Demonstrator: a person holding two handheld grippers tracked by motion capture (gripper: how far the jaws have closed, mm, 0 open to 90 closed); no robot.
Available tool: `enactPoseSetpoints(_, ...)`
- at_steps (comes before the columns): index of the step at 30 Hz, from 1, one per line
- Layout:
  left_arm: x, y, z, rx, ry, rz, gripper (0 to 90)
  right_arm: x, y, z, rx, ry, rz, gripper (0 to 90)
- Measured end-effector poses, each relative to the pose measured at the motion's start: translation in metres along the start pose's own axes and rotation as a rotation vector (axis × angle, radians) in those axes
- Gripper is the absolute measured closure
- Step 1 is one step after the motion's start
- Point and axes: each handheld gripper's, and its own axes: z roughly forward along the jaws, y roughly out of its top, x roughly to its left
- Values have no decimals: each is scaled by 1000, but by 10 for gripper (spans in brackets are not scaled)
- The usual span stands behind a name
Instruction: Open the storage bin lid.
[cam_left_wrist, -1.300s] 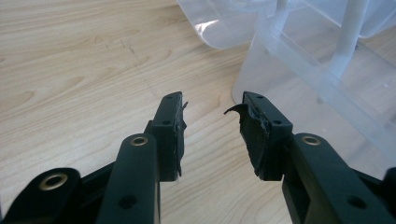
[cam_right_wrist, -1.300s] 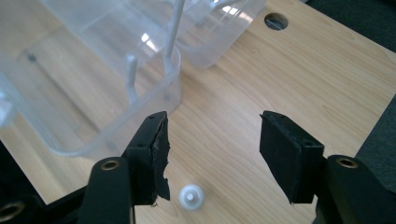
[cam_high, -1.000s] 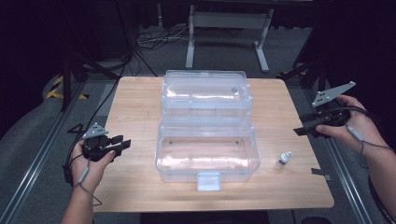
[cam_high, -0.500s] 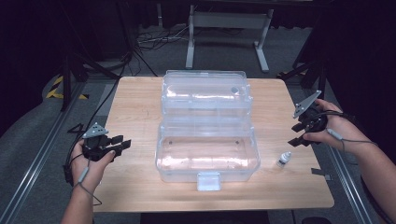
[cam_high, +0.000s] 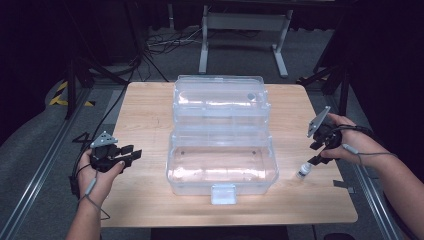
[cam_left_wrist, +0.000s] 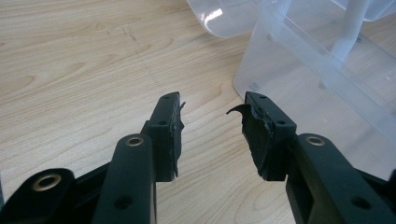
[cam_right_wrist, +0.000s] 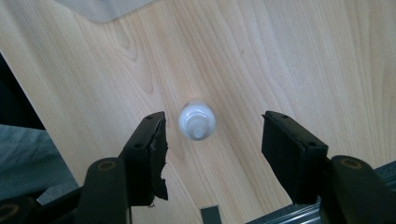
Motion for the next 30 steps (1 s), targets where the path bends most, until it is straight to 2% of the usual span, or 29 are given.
enactPoseSetpoints(10, 0, 0, 0, -3, -2, -3, 582, 2, 4, 18, 51, 28, -94, 449)
enactPoseSetpoints(15, 0, 0, 1, 1, -3, 1, 582, 4, 4, 28, 78, 40, -146, 415)
enactPoseSetpoints(26, 0, 0, 2, 6, -3, 3, 583, 2, 4, 49, 104, 40, -203, 443)
enactPoseSetpoints(30, -1, 0, 2, 7, -4, 3, 583, 2, 4, 53, 110, 48, -209, 446)
